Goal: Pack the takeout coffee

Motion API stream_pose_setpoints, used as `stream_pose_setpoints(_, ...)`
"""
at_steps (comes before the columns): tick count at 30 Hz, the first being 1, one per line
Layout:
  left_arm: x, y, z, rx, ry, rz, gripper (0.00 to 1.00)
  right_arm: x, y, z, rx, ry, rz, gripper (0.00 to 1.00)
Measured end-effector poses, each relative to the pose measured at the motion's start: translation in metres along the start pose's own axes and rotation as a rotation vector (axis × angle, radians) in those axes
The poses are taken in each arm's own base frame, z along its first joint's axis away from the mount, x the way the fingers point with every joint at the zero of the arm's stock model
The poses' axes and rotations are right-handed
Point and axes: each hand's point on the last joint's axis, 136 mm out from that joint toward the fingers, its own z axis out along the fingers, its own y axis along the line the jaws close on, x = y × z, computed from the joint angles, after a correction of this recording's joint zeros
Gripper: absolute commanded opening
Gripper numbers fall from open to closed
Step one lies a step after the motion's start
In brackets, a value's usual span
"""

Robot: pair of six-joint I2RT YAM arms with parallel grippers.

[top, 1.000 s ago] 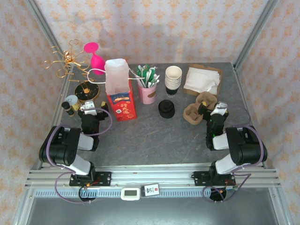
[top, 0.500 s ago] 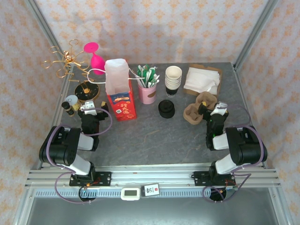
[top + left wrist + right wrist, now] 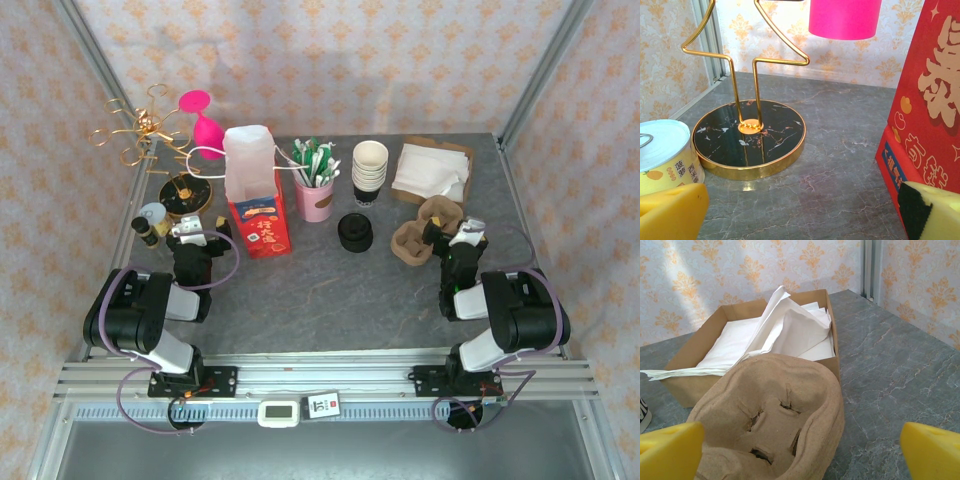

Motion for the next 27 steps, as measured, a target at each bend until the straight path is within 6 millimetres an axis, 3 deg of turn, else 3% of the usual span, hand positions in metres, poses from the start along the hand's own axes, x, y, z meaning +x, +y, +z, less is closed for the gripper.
stream_pose_setpoints(4,-0.011,-0.001,-0.004,0.012,-0.032,-0.008,1.00,-0.007,-0.001,-0.003,0.007,-0.024,0.007,1.00)
stream_pose_setpoints(7,-0.031,-0.003,-0.012,0.028,-0.088,-0.022,1.00,-0.018,-0.004,-0.012,0.013,-0.063,0.019,1.00)
stream_pose_setpoints(15,-0.072,-0.006,-0.036,0.067,-0.186,-0.080,1.00,-0.071,-0.001,-0.028,0.011,-0.155,0.097,1.00)
stream_pose_setpoints(21,-0.087,-0.007,-0.048,0.103,-0.206,-0.222,1.00,-0.105,-0.001,-0.019,0.067,-0.094,0.314,1.00)
stream_pose_setpoints(23,-0.090,-0.008,-0.051,0.118,-0.204,-0.282,1.00,-0.105,0.000,-0.017,0.081,-0.055,0.379,1.00)
stream_pose_setpoints(27,-0.090,-0.013,-0.056,0.163,-0.181,-0.363,1.00,-0.081,0.003,-0.017,0.091,0.074,0.417,1.00)
